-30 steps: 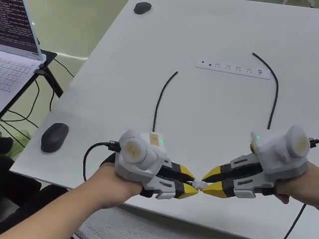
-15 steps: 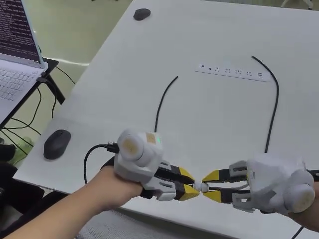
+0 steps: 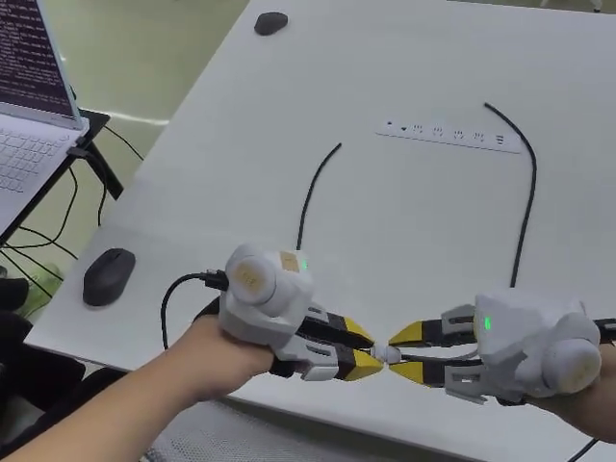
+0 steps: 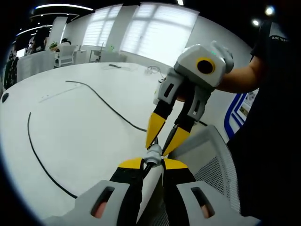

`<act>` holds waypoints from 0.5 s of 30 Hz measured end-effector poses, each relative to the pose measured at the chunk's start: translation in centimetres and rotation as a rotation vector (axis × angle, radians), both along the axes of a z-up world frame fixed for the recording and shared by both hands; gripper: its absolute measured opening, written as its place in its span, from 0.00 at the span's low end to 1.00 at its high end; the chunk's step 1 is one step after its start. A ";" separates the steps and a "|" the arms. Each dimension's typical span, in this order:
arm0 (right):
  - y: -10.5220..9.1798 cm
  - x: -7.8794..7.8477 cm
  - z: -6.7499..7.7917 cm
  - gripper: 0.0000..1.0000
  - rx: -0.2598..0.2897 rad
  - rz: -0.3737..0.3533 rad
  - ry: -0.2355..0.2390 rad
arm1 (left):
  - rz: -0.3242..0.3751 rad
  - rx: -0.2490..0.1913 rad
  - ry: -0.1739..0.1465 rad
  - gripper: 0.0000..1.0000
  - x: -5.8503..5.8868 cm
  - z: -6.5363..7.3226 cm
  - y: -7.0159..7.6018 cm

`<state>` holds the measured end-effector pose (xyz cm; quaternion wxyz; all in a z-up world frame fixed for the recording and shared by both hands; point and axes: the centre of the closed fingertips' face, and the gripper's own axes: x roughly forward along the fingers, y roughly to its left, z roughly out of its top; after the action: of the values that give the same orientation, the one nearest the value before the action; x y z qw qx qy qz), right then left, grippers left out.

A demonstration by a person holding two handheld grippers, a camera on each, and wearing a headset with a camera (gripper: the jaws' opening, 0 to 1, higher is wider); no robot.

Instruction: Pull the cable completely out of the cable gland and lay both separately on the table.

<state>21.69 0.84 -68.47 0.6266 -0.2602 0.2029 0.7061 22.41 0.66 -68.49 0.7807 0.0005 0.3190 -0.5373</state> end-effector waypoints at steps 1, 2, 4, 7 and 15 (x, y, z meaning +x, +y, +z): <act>0.0 0.1 0.0 0.08 0.008 -0.021 0.041 | 0.000 0.000 -0.001 0.14 0.0 0.0 0.0; 0.0 0.1 0.0 0.09 0.010 -0.040 0.079 | -0.003 -0.003 -0.002 0.14 0.0 0.0 0.0; -0.1 0.8 0.3 0.12 0.035 -0.075 0.121 | -0.006 0.001 -0.009 0.15 0.0 0.0 0.1; -0.2 0.5 1.2 0.21 0.077 -0.169 0.425 | -0.015 0.008 -0.024 0.15 0.0 0.2 0.1; -0.9 3.9 3.9 0.28 0.236 -0.321 0.896 | -0.036 0.032 -0.084 0.15 -0.2 0.3 -0.2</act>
<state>25.61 -0.05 -64.55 0.6037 0.1766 0.4087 0.6613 22.20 0.46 -68.21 0.7834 0.0412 0.2946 -0.5456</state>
